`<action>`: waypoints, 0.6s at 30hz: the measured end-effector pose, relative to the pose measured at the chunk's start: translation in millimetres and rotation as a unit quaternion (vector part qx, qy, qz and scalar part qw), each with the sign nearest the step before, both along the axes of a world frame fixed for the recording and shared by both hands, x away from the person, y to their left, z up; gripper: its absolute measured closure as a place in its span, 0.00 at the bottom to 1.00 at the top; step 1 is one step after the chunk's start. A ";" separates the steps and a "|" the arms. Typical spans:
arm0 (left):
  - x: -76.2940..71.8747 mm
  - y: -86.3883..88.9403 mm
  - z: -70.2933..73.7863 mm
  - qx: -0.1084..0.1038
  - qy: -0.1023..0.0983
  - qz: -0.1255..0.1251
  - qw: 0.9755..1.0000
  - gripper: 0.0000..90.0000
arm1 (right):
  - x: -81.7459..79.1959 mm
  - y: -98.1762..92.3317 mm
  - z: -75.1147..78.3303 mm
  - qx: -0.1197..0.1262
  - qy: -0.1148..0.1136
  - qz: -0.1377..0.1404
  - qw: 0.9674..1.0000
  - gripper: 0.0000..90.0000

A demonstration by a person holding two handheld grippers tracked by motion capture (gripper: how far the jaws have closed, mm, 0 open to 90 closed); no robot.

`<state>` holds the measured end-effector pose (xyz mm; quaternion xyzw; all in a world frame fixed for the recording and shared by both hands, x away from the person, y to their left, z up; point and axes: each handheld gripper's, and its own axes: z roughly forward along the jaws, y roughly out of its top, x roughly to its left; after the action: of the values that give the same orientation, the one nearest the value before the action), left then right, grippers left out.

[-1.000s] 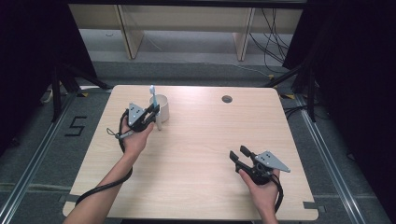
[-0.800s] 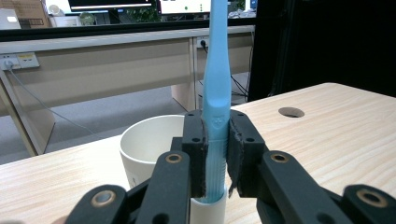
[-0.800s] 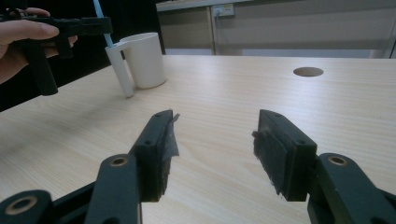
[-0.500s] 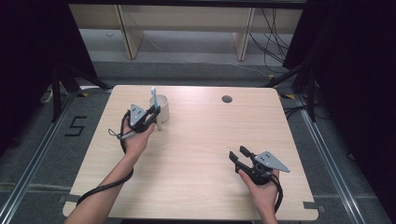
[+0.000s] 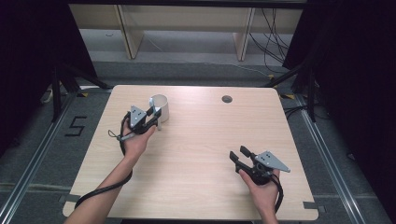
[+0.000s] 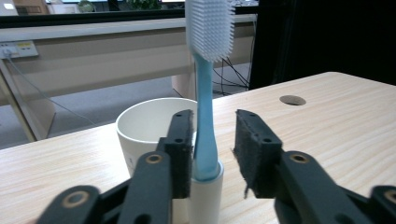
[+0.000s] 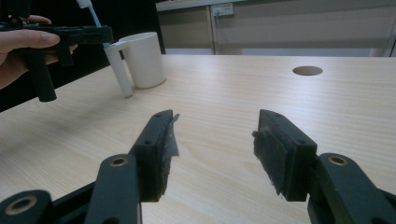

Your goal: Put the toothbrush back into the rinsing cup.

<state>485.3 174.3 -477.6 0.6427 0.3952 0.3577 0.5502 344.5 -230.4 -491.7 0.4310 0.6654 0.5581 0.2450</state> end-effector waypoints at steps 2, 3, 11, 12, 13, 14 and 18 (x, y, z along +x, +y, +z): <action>-0.9 0.6 0.0 -0.001 0.001 0.000 1.000 0.66 | -0.3 -0.2 0.0 -0.003 0.002 -0.001 1.000 0.53; -2.9 0.2 -0.2 -0.003 0.007 0.005 1.000 0.65 | -0.3 -0.3 -0.1 -0.004 0.002 -0.001 1.000 0.53; -7.8 3.4 3.6 0.007 0.001 0.006 1.000 0.54 | 0.4 0.6 -1.4 0.015 -0.001 0.003 1.000 0.53; -10.2 4.1 5.4 0.003 0.005 0.002 1.000 0.52 | 0.8 -0.8 -1.5 0.008 -0.005 0.002 1.000 0.53; -10.2 4.1 5.4 0.003 0.005 0.002 1.000 0.51 | 0.9 -0.7 -1.7 0.010 -0.006 0.000 1.000 0.53; -11.7 5.0 6.4 0.005 0.007 0.001 1.000 0.51 | 0.9 -0.7 -1.7 0.010 -0.006 0.000 1.000 0.53; -18.8 9.6 9.4 0.005 0.021 0.002 1.000 0.48 | 0.9 -1.2 -2.5 0.010 -0.005 -0.001 1.000 0.53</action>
<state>466.5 183.8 -468.3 0.6522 0.4063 0.3470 0.5378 345.4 -231.6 -494.3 0.4313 0.6581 0.5664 0.2450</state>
